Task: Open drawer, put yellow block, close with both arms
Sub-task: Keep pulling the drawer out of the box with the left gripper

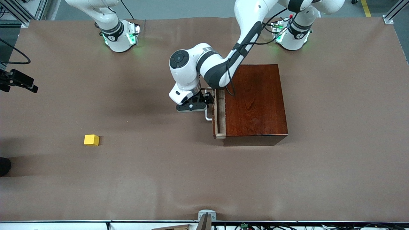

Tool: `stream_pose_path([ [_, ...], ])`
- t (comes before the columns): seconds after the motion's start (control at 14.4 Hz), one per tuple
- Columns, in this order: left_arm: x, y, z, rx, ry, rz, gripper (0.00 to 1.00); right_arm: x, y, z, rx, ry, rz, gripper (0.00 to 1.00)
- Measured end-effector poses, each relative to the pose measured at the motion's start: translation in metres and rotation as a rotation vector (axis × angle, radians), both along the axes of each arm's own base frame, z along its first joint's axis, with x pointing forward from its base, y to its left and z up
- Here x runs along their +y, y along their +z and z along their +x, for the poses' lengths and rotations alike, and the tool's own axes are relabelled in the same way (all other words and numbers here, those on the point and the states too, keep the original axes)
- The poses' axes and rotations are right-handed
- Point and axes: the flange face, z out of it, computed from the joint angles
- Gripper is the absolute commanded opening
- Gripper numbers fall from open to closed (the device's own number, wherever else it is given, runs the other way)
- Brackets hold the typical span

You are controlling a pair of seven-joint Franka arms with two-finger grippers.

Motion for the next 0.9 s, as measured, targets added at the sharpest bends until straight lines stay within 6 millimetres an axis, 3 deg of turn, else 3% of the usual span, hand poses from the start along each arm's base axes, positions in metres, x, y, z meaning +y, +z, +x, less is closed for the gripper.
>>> stream_pose_path([
  [0.9,-0.015,0.005,-0.001,-0.038,0.027,-0.116,1.00,0.009,-0.012,0.013,-0.001,0.018,0.000,1.00],
])
